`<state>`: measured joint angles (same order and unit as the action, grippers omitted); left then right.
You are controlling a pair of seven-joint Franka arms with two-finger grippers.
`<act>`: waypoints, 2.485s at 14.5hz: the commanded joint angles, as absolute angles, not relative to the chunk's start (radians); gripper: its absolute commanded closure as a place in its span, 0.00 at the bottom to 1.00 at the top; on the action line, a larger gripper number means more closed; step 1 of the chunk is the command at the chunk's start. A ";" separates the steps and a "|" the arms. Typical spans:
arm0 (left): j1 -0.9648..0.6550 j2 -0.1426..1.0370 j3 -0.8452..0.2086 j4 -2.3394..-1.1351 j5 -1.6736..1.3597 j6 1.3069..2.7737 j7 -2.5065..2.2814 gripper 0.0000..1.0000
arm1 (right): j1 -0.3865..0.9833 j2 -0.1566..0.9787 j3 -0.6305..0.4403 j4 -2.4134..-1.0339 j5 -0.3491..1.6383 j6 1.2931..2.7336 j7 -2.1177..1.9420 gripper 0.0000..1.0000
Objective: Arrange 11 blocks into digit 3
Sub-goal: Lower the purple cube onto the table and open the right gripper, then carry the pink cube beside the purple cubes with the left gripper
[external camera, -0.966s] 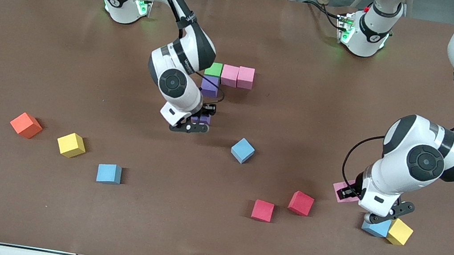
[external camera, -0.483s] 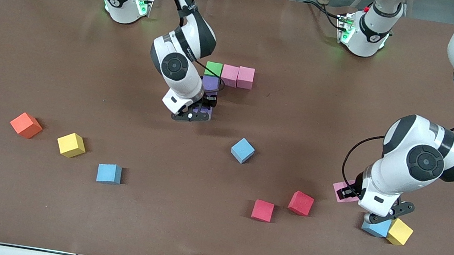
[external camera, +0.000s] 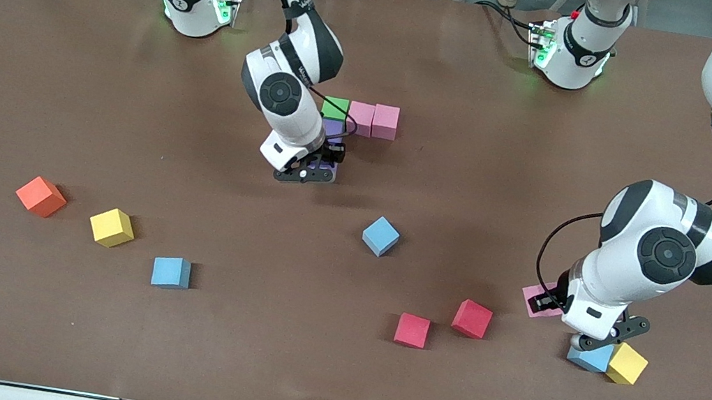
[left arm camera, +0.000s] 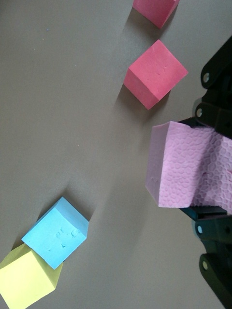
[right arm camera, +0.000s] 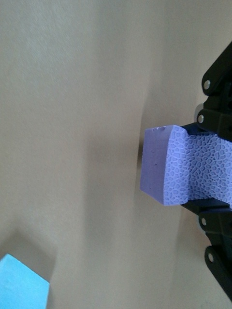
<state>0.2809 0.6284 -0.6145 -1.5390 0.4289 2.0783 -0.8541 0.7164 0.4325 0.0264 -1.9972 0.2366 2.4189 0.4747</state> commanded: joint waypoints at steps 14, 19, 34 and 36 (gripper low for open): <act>0.282 0.618 -0.620 -1.543 0.410 2.063 -0.836 0.87 | 0.730 0.420 0.011 -2.071 0.252 2.459 0.491 0.70; 0.258 0.620 -0.623 -1.542 0.403 2.063 -0.993 0.89 | 0.735 0.431 0.012 -2.068 0.253 2.465 0.492 0.69; -0.092 0.656 -0.618 -1.534 0.238 2.080 -2.277 0.92 | 0.747 0.451 0.012 -2.049 0.264 2.467 0.494 0.20; -0.152 0.679 -0.615 -1.523 0.239 2.138 -2.370 0.92 | 0.744 0.449 0.012 -2.048 0.264 2.461 0.494 0.00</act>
<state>-0.1063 0.6476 -0.6232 -1.5572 0.2526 2.0999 -2.2931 0.7328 0.4468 0.0170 -2.0521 0.2382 2.4589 0.4853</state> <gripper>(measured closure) 0.916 0.326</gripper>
